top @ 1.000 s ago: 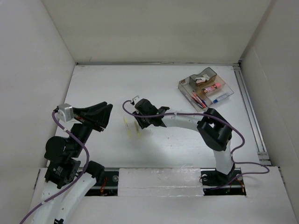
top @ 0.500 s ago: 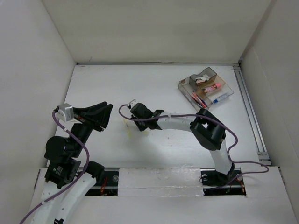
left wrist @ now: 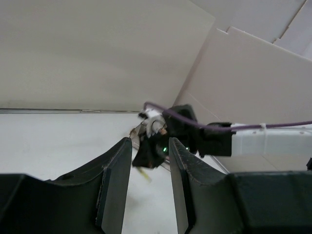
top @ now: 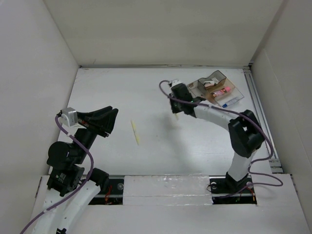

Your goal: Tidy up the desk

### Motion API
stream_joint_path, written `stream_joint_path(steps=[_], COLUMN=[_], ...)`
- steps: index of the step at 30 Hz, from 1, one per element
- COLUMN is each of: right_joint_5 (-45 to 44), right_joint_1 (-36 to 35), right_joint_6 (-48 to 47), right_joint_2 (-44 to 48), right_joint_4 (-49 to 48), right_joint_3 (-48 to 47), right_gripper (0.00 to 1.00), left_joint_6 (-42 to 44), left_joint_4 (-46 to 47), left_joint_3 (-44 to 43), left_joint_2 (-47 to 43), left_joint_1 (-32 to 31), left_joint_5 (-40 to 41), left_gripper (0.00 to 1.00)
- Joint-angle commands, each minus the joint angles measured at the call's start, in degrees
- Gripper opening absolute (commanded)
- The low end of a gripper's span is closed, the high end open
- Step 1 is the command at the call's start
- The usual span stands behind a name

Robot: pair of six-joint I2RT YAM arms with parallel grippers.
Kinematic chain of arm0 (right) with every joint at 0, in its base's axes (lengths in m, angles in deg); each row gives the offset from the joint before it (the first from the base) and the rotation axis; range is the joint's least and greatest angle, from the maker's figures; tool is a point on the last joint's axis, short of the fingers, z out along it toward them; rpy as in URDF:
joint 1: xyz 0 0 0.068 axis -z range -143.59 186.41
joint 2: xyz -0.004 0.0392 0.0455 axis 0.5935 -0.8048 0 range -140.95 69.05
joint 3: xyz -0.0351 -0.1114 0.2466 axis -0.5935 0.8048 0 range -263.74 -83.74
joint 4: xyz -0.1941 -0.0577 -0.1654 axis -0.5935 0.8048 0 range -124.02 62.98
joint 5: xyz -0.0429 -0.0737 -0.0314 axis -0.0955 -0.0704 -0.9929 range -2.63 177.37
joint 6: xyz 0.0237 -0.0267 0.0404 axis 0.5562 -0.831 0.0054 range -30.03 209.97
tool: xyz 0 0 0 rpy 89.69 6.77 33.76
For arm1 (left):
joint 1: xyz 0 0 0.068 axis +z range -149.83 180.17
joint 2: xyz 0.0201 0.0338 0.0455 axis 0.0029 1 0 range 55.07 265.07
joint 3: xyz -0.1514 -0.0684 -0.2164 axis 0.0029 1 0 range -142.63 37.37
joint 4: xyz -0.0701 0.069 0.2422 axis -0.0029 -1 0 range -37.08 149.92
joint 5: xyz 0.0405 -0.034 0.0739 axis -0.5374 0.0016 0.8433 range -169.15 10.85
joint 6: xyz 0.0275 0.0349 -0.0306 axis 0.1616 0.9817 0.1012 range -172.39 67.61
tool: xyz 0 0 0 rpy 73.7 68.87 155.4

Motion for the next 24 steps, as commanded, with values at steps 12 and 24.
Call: stream_joint_path(steps=[12,24], right_joint_5=[1.6,6.4], right_joint_1=[21.7,24.9], right_joint_6=[-1.6,-7.3], right_joint_2=[8.3,0.5], right_joint_4=[-3.8,0.5], right_joint_3=[3.2,-5.6], right_gripper=[0.0,0.03], left_joint_6=[0.3,0.3], left_joint_4=[2.7,2.5], left_joint_3=[0.3,0.3], left_joint_2=[1.3,1.2], left_joint_1=[0.2,0.2], left_joint_5=[-1.7,-1.0], left_gripper=[0.32,0.32])
